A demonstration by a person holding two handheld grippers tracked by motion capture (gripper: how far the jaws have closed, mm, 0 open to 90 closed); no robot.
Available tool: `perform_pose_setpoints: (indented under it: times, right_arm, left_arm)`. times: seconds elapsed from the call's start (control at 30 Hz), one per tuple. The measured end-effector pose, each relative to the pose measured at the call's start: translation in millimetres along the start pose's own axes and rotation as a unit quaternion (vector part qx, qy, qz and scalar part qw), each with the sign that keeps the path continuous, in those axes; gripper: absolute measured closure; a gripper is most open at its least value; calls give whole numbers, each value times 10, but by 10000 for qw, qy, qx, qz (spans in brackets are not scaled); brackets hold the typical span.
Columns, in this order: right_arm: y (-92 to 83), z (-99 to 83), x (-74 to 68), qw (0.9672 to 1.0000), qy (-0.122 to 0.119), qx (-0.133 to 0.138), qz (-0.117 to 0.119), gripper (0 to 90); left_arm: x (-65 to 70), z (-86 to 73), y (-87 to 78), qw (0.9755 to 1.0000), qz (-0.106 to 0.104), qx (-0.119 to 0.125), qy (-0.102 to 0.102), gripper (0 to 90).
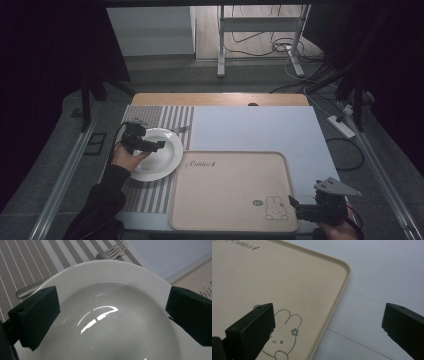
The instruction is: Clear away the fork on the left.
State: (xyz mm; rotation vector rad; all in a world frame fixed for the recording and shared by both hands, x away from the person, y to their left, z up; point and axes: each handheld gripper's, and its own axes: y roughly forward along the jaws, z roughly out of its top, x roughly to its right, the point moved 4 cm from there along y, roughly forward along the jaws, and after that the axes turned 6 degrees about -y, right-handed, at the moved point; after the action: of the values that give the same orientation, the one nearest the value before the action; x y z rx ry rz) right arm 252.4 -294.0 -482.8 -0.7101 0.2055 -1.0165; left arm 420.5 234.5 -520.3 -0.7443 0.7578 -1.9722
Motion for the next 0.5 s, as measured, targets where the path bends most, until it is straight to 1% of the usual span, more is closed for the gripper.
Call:
perform_pose_setpoints:
  times: [0.13,0.17,0.2,0.23,0.27,0.3,0.33,0.37,0.43,0.5]
  right_arm:
    - [3,0,-2,10000,-2,0,-1,0]
    - [3,0,-2,10000,-2,-2,-1,0]
    - [3,0,-1,10000,-1,-7,-5,0]
    - [3,0,-1,10000,-1,-7,-5,0]
    - [5,0,-1,10000,4,-1,-6,0]
    - [5,0,-1,10000,4,-1,-6,0]
    - [7,-1,-1,10000,5,-7,-4,0]
    - [7,-1,-1,10000,5,-7,-4,0]
    - [7,-1,-1,10000,4,-10,-3,0]
    - [7,-1,0,10000,9,-11,2,0]
  left_arm:
    - [-42,83,55,9999,79,-54,55,3]
    - [-56,99,62,9999,104,-58,45,5]
    - [-101,142,79,9999,139,-58,8,14]
    - [-101,142,79,9999,139,-58,8,19]
    - [-150,181,98,9999,144,-57,-51,31]
    - [-150,181,98,9999,144,-57,-51,42]
    - [-196,216,126,9998,114,-83,-102,61]
    - [-196,216,126,9998,114,-83,-102,72]
    - [-261,267,160,9997,161,-110,-125,117]
    - [-307,303,177,9997,154,-122,-167,175]
